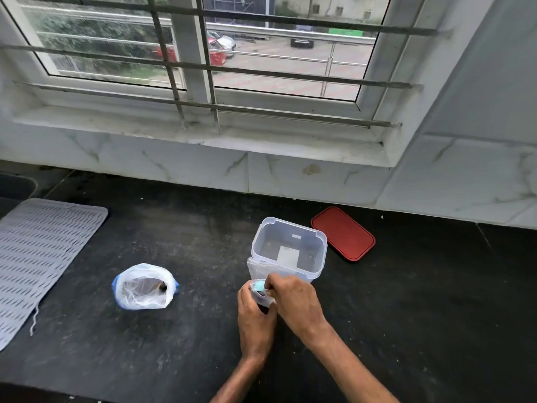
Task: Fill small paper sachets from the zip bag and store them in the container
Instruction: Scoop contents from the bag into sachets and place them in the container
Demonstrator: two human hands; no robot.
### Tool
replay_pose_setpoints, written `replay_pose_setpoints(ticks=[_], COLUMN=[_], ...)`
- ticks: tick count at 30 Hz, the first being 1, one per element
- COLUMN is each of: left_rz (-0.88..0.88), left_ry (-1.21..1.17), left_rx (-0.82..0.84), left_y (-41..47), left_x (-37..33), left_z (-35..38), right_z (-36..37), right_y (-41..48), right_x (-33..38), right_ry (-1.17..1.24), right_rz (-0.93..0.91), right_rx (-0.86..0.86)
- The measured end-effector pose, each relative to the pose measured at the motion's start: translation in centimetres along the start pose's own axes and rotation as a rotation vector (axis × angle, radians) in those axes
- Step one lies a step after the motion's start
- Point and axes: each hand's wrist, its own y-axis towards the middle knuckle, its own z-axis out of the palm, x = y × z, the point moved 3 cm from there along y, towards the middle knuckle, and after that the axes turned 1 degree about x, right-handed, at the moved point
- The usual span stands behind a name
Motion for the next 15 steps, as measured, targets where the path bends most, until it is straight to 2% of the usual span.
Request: replay_pose_setpoints(ticks=[4, 15], left_rz=[0.008, 0.016], left_ry=[0.008, 0.089], left_rx=[-0.025, -0.009], left_y=[0.2, 0.4], left_x=[0.0, -0.4], left_z=[-0.1, -0.3], right_z=[-0.4, -0.3], right_y=[-0.3, 0.2], right_x=[-0.3, -1.7], right_ry=[0.05, 0.444], right_rz=[0.051, 0.255], right_rx=[-0.09, -0.089])
